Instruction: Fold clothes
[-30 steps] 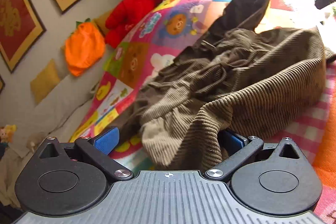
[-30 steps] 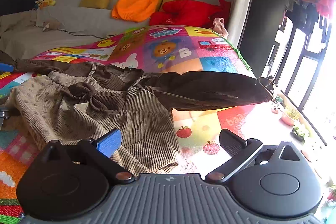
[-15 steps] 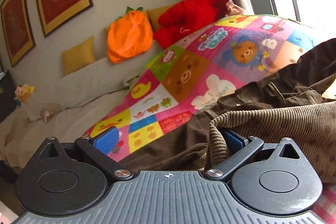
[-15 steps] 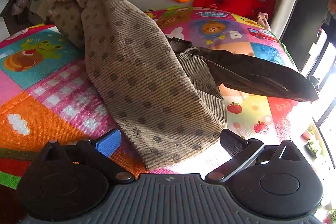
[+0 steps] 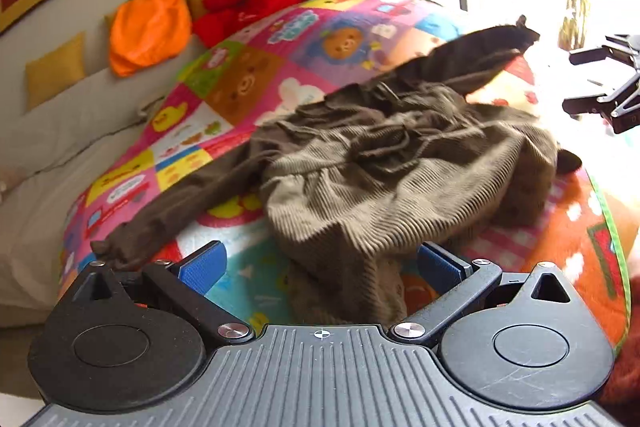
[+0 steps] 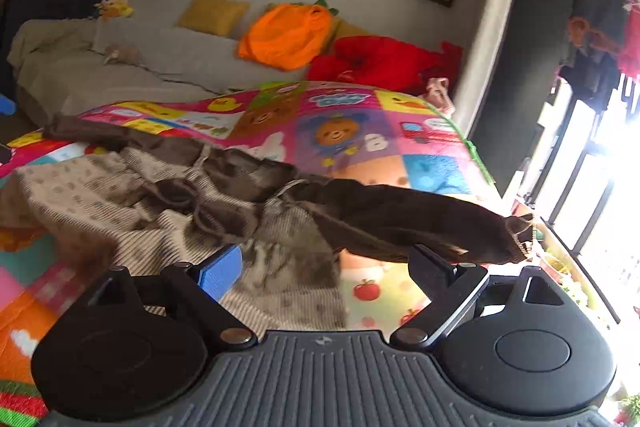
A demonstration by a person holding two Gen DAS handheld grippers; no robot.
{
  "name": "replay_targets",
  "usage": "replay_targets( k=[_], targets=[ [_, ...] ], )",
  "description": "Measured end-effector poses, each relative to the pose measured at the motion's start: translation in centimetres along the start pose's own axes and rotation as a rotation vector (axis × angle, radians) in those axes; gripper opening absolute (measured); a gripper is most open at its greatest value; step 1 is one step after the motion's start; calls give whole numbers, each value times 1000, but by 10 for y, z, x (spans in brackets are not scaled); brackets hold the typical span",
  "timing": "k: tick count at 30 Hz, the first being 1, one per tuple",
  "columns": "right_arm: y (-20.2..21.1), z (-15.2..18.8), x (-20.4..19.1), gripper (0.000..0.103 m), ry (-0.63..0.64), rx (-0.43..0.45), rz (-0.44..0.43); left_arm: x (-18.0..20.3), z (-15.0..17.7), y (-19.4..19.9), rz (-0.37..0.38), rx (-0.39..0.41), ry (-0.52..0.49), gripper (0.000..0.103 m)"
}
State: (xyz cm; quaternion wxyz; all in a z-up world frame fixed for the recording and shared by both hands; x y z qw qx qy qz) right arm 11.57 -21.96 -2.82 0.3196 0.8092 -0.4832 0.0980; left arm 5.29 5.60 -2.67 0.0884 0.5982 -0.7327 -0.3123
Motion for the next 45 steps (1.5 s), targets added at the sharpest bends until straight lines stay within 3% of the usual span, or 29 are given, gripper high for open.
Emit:
replay_targets(
  k=[3,8,10,13,16,18,20,25,31,33,35,36,38,41,44,45],
  targets=[
    [9,3,-25,93,57,-9,-106,24,4,-7,3,-17,-61,103],
    [-34,-29,4,94,-1,11,19,43,1,-23,14,-26,-144,103],
    [-51,-43,17,93,-26,19,73,44,0,-34,-33,-31,-215,103],
    [-77,-62,36,93,-64,31,153,16,-22,-56,-169,-2,-255,103],
    [-91,-65,53,94,-83,16,162,-36,-56,-75,-299,41,-136,103],
    [-92,-58,60,95,-93,-3,122,-70,-77,-88,-329,57,-9,103],
    [-87,-47,62,96,-127,-19,84,-91,-89,-103,-300,46,99,103],
    [-60,-27,56,100,-185,-33,48,-95,-92,-134,-258,1,158,103],
    [-33,5,-20,102,29,-89,-49,-108,-95,-140,-208,-3,314,103],
    [-39,20,-30,102,127,-117,0,-120,-99,-124,-229,24,346,103],
    [-37,17,-8,100,132,-89,136,-133,-102,-100,-281,65,359,103],
    [-35,16,4,94,131,-74,206,-141,-103,-84,-300,90,376,103],
    [-17,4,44,94,54,-14,355,-153,-101,-52,-314,140,417,103],
    [22,-10,106,94,-92,86,563,-149,-92,-14,-263,176,417,103],
    [49,-12,137,94,-212,124,568,-123,-79,2,-174,154,333,103],
    [53,-11,141,94,-255,127,527,-110,-75,1,-148,137,294,103]
  ],
)
Point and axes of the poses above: each gripper's, at about its wrist camera, not at the fingertips, and y roughly against the way its jaws point, x to its right, z to its underside, the point moved 7 cm from there along -y, roughly the way its jaws point
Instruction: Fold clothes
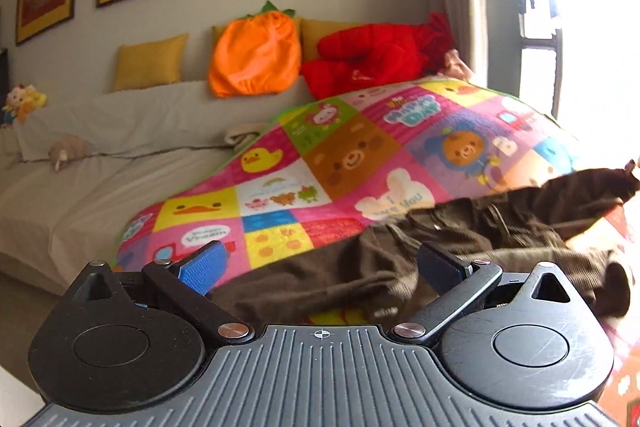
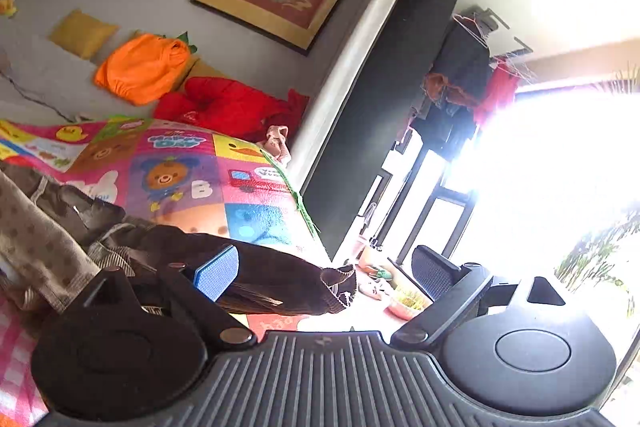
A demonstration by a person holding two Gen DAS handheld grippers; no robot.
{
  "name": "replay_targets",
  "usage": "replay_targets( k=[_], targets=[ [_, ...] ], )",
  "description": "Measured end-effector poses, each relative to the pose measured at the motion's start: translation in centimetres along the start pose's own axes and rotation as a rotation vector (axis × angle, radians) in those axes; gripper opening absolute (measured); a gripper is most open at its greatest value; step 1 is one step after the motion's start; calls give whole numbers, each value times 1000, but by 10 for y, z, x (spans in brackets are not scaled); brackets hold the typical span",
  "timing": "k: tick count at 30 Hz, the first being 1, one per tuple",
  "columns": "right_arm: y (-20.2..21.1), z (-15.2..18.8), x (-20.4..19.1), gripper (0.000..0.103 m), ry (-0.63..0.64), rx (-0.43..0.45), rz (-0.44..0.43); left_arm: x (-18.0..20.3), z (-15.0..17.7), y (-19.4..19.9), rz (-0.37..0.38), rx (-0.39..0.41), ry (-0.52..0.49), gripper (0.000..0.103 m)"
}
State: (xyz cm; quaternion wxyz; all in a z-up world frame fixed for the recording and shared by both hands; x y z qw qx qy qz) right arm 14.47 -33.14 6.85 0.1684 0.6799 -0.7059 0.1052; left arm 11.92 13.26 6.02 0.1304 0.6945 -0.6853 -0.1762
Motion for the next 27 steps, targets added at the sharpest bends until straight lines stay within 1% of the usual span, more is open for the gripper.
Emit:
replay_targets(
  k=[1,3,5,7,8,11,13,16,18,19,21,24,25,27],
  targets=[
    [2,2,-1,94,-34,-21,-54,10,7,1,19,-15,-36,103],
    [5,10,-15,94,-62,-54,-178,31,19,-5,41,-36,-105,103],
    [8,18,-41,93,-32,-78,-265,52,30,-14,57,-55,-172,103],
    [6,27,-70,80,18,-106,-334,72,40,-24,63,-71,-240,103],
    [3,31,-81,80,32,-122,-353,80,44,-30,48,-76,-274,103],
    [-9,45,-110,80,72,-177,-389,94,50,-55,-35,-72,-360,103],
    [-13,41,-102,81,86,-153,-331,95,51,-74,-87,-72,-401,103],
    [-17,33,-87,82,103,-110,-234,85,47,-101,-193,-76,-458,103],
    [-19,28,-76,81,115,-81,-170,69,32,-105,-275,-41,-462,103],
    [-20,25,-71,81,121,-67,-138,60,22,-99,-305,-10,-438,103],
    [-22,19,-61,78,132,-38,-74,42,-4,-75,-333,68,-343,103],
    [-24,11,-45,77,149,6,23,21,-33,-24,-401,215,-227,103],
    [-18,3,-34,77,130,30,48,16,-39,-9,-421,252,-199,103],
    [-3,-6,-12,77,97,59,79,5,-45,19,-437,301,-142,103]
  ],
)
Point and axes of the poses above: each gripper's, at about its wrist camera, not at the fingertips, and y roughly against the way its jaws point, x to its right, z to its underside, the point moved 7 cm from there along -y, roughly the way its jaws point
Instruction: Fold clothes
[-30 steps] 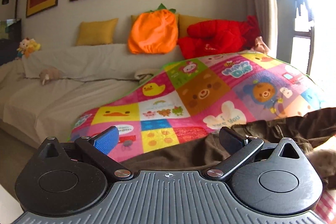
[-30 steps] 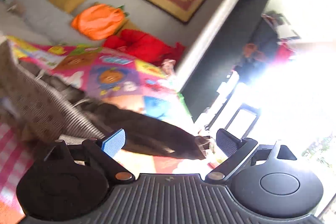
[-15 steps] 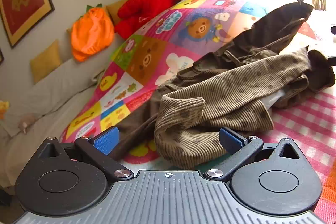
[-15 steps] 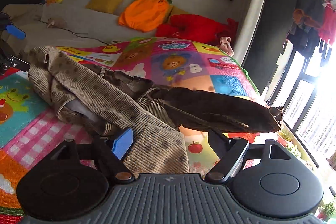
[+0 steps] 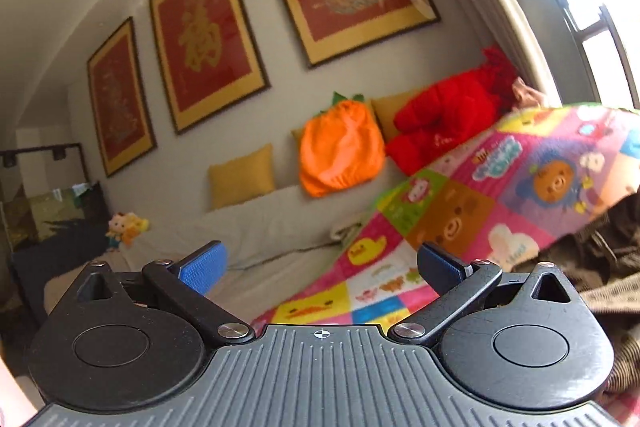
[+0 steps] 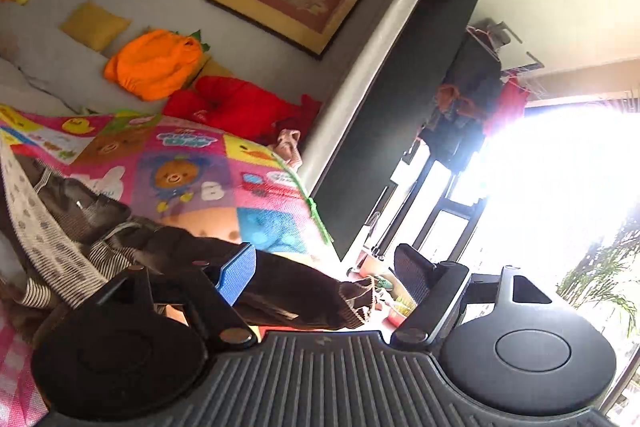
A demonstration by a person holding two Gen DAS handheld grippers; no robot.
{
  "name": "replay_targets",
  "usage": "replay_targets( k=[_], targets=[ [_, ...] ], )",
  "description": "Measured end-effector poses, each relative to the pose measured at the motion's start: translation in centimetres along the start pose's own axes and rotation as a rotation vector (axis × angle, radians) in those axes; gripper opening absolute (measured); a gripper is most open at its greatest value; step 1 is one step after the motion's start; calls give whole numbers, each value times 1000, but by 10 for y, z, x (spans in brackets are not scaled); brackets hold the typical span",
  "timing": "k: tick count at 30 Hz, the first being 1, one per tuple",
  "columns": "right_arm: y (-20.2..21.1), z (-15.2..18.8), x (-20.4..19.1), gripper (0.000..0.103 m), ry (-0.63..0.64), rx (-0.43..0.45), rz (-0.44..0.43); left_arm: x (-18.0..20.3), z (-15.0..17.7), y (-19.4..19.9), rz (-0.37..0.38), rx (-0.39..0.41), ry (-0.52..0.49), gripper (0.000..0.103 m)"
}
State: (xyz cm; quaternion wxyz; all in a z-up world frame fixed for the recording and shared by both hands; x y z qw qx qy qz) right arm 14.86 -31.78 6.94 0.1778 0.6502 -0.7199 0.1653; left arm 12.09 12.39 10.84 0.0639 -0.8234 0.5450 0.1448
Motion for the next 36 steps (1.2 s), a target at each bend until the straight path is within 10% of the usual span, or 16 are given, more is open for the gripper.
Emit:
replay_targets(
  k=[11,16,17,19,22,26,36],
  targets=[
    [1,33,-52,80,-198,-229,-409,46,49,-26,276,-267,82,103],
    [-33,55,-115,82,-79,-298,-417,85,84,-65,333,-406,115,103],
    [-39,60,-126,78,-32,-304,-406,93,91,-73,345,-433,121,103],
    [-36,51,-114,14,-67,-277,-412,108,104,-88,368,-489,134,99],
    [-30,36,-91,2,-136,-231,-424,107,109,-95,471,-547,284,48],
    [-21,14,-61,2,-228,-170,-439,101,98,-80,537,-501,347,7],
    [36,16,-19,2,-293,-146,-561,40,13,36,743,-222,454,6]
  ],
)
Point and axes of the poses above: each gripper's, at about its wrist camera, not at the fingertips, and y roughly against the way its jaws point, x to its right, z to its underside, the point moved 7 cm from there along -y, roughly the way its jaws point
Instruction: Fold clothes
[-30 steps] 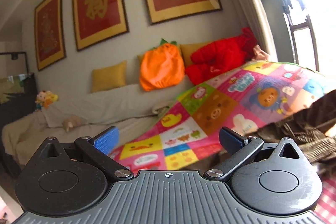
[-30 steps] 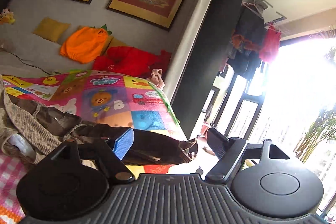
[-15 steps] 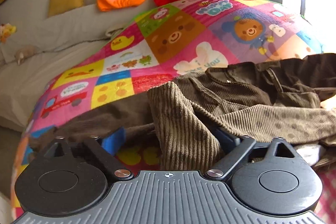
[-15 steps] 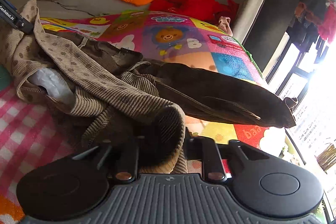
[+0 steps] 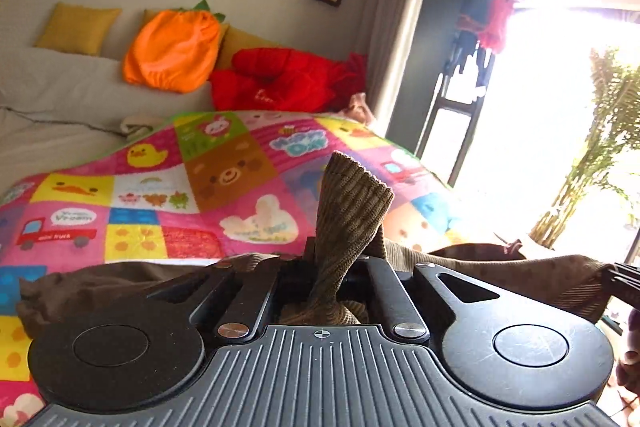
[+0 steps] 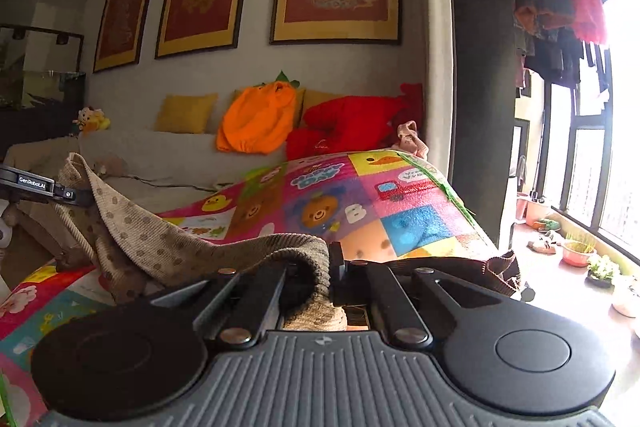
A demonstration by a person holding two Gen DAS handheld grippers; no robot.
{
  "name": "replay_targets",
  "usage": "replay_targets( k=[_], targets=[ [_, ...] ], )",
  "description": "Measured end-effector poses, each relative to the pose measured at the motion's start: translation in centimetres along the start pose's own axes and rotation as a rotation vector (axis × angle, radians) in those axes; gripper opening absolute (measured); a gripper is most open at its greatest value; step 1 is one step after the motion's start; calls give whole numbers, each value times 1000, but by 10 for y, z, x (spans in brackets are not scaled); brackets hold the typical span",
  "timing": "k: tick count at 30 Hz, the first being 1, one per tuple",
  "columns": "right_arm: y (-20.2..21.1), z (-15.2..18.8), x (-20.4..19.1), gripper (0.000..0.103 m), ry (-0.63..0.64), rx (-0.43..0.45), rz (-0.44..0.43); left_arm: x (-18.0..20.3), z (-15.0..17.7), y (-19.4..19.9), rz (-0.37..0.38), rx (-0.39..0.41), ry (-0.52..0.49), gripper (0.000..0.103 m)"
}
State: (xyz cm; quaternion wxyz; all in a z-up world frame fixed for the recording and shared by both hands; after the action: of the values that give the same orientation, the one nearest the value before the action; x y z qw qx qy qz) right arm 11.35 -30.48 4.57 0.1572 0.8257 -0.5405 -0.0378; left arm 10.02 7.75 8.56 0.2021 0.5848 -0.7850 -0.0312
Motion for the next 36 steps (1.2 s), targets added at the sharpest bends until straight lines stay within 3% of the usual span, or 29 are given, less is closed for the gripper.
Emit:
replay_targets(
  k=[1,3,4,5,7,11,14,16,18,22,24,26,27,29,31,36],
  targets=[
    [7,4,-1,2,1,-6,-15,4,5,12,27,-11,-12,9],
    [22,11,-3,3,2,-19,-46,4,26,29,57,-60,-24,25],
    [30,14,-3,4,3,-25,-61,2,39,37,67,-94,-28,50],
    [37,18,-4,7,3,-31,-77,-2,50,45,67,-116,-27,67],
    [42,50,-7,25,18,-124,-83,-15,71,63,50,-146,-12,75],
    [52,82,-1,37,-19,-211,-62,-43,82,79,-54,-154,57,94],
    [57,68,2,48,-44,-158,-57,-46,87,70,-131,-200,16,95],
    [62,53,2,61,-72,-111,-74,-37,96,57,-162,-248,-52,95],
    [65,38,3,62,-111,-67,-102,-24,109,44,-169,-291,-100,95],
    [69,11,-8,72,-308,6,-322,-9,131,22,-183,-352,-147,94],
    [58,10,-31,73,-338,-38,-457,-5,140,16,-200,-371,-163,84],
    [41,16,-63,73,-309,-119,-568,-5,147,13,-212,-388,-182,61],
    [34,19,-79,73,-294,-160,-623,-6,149,12,-213,-394,-180,55],
    [8,41,-114,71,-258,-283,-681,-9,149,11,-205,-396,-151,30],
    [-14,56,-141,56,-221,-359,-707,-10,145,12,-184,-386,-118,20],
    [-52,68,-176,46,-132,-370,-684,-9,128,21,-127,-336,-65,16]
  ],
)
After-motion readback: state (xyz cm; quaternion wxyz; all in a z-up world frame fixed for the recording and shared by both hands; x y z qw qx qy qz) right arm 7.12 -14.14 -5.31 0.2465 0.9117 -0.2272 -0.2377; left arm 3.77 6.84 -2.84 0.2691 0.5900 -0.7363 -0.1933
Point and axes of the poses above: each gripper's, at about its wrist camera, not at the fingertips, and y roughly against the way its jaws point, x to its right, z to its underside, the point moved 7 cm from there along -y, roughly the way its jaws point
